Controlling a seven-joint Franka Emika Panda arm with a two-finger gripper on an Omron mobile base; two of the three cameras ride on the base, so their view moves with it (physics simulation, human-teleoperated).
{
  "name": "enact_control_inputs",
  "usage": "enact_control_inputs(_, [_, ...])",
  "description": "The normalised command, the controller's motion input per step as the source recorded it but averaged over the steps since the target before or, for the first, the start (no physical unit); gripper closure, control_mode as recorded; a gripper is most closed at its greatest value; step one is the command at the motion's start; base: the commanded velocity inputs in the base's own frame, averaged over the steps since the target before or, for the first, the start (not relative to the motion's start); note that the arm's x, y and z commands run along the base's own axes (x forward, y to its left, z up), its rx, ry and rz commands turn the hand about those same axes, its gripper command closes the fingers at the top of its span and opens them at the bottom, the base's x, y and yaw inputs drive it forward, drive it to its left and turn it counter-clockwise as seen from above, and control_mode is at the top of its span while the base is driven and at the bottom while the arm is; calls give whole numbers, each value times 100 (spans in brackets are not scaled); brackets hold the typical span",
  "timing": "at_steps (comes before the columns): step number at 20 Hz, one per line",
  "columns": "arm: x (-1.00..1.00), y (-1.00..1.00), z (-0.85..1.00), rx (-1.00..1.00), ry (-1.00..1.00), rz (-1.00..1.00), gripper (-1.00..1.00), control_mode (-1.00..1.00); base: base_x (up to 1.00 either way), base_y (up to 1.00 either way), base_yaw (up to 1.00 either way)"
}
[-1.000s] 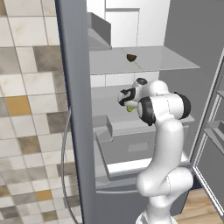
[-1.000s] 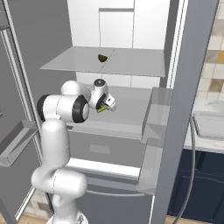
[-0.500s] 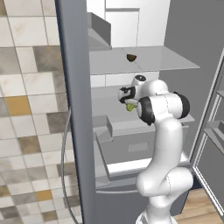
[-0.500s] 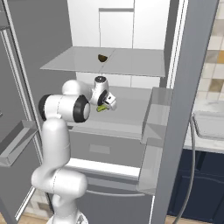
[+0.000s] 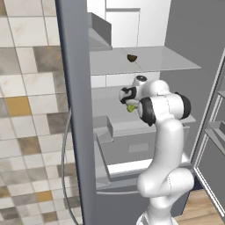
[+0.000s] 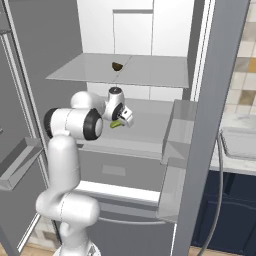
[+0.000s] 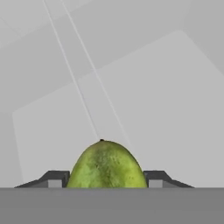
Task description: Pick the kiwi and mango from the fridge and place them inside the tupperware on the counter.
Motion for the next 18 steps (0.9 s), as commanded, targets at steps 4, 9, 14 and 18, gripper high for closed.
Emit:
enact_control_inputs(4, [-47, 0, -8, 0, -1, 0, 100, -100, 0, 0, 0])
enact_control_inputs(9, [-72, 0, 0, 0, -18, 0, 100, -100, 0, 0, 0])
enact_control_inputs(14, [-79, 0, -2, 0, -30, 0, 100, -100, 0, 0, 0])
enact_control_inputs(18, [-80, 0, 9, 0, -19, 0, 100, -100, 0, 0, 0])
